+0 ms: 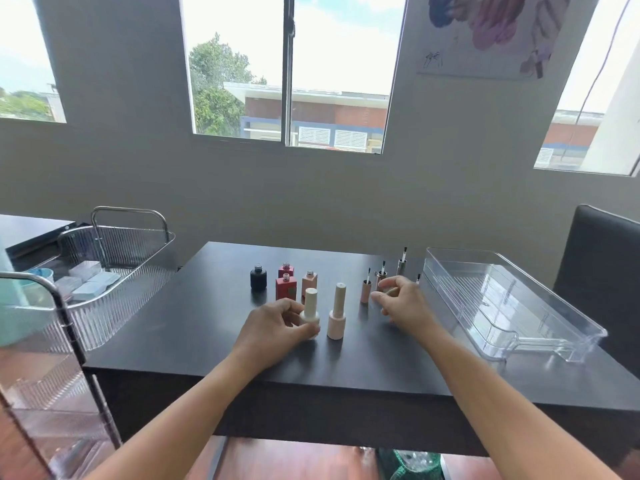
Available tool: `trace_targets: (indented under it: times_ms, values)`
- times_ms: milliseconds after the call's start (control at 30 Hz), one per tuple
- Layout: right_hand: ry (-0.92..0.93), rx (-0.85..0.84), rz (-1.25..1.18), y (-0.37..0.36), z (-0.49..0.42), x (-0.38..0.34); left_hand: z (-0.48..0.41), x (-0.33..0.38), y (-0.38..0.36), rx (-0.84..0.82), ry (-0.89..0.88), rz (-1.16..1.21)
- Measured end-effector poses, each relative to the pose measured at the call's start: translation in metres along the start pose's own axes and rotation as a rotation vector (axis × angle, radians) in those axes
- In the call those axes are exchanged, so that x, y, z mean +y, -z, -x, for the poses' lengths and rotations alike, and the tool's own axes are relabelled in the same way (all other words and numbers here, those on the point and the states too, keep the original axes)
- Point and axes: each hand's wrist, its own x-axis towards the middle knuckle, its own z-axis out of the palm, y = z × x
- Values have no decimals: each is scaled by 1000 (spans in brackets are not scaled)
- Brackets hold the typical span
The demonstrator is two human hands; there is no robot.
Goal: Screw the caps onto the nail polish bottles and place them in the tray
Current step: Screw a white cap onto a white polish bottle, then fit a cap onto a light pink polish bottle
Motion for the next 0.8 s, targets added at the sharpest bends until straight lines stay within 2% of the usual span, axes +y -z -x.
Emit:
trace_targets:
  times_ms: [267, 567, 667, 800]
  values:
    - [30, 26, 160, -17, -16, 1, -1, -2, -2, -4, -8, -47]
    - [44, 55, 176, -23, -14, -4, -2, -5, 0, -43, -10, -14]
    - [37, 48, 131, -20, -9, -6, -4, -7, 6, -75, 6, 42]
    - [67, 42, 75, -13, 2, -6, -18, -4, 26, -30, -42, 149]
